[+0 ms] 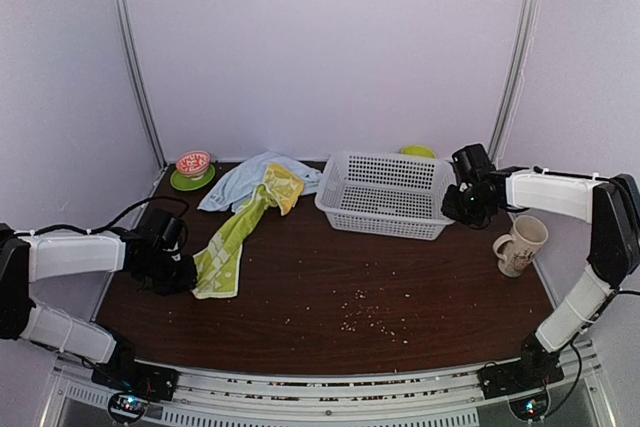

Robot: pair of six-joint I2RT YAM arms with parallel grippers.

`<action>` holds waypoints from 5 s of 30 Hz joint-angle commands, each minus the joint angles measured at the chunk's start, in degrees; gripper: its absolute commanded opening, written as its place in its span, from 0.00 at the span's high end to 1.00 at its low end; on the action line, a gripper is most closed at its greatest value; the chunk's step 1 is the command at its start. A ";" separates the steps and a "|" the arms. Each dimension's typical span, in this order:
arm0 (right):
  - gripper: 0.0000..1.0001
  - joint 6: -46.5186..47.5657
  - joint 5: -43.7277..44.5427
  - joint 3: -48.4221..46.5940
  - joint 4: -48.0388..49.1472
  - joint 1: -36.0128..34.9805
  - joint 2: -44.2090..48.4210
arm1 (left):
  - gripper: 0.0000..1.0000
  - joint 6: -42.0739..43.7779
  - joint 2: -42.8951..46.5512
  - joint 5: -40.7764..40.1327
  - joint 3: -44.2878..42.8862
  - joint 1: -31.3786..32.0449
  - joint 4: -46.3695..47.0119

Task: Roll the towels
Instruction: Move the bin to the corner of the board, then pick up the towel from the corner of the board, then place the towel at the center of the board, then pick up the towel from the center of the board, then place the towel at the center of the board.

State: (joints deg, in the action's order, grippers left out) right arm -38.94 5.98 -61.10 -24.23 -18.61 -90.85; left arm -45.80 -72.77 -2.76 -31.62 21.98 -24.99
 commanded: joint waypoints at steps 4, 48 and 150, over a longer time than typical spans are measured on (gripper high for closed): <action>1.00 6.63 3.70 0.88 -4.51 5.85 2.75 | 1.00 1.32 -0.84 -0.49 -1.69 0.28 0.38; 0.12 9.97 0.01 8.70 5.75 -20.96 31.88 | 1.00 -2.90 21.63 2.98 -14.15 6.96 -12.36; 1.00 18.74 -4.82 -5.15 -9.85 -37.31 5.44 | 1.00 -2.20 -2.32 -2.27 -17.79 28.29 -4.04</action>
State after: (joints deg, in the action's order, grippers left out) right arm -18.31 5.17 -64.66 -37.26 -54.43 -86.72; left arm -48.86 -75.59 -2.35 -49.15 49.12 -28.34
